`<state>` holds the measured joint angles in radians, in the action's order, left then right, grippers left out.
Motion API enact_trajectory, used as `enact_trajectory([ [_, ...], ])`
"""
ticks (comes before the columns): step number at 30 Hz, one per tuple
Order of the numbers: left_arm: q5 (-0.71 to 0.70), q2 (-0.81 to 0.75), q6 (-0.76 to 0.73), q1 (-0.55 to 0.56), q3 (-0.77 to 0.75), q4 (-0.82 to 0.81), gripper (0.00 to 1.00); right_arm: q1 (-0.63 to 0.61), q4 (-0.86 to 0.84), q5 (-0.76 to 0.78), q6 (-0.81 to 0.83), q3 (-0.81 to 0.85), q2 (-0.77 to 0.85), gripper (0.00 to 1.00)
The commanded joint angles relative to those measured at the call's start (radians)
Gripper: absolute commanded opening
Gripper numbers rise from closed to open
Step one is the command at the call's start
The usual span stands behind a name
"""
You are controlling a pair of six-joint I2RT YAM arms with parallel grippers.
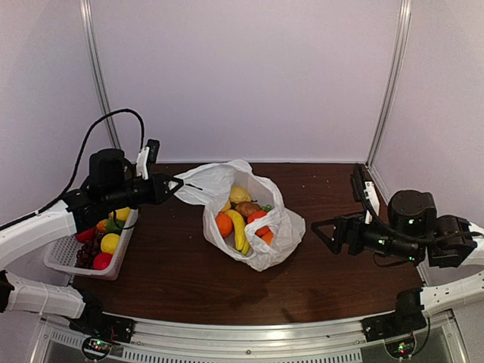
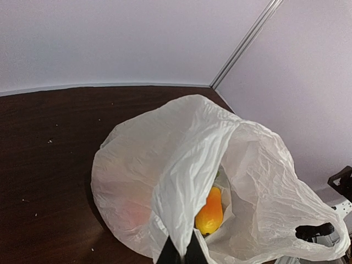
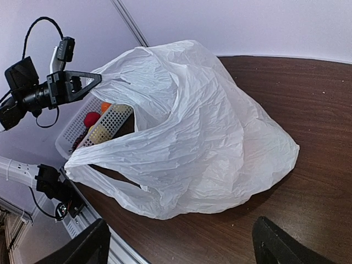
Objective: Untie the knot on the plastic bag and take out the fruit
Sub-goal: Adjust the bag handles for the takeout bag.
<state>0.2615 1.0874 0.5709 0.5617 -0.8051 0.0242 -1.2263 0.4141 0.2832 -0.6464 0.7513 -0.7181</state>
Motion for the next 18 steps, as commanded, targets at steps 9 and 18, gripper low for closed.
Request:
enact_trajectory([
  [9,-0.005,0.007,-0.004,-0.006,0.006,0.016,0.00,-0.003,0.326,0.129,-0.050,0.620,-0.515,0.94],
  [18,-0.010,0.008,-0.002,-0.007,0.004,0.018,0.00,-0.046,0.414,0.142,-0.115,0.706,-0.687,0.95],
])
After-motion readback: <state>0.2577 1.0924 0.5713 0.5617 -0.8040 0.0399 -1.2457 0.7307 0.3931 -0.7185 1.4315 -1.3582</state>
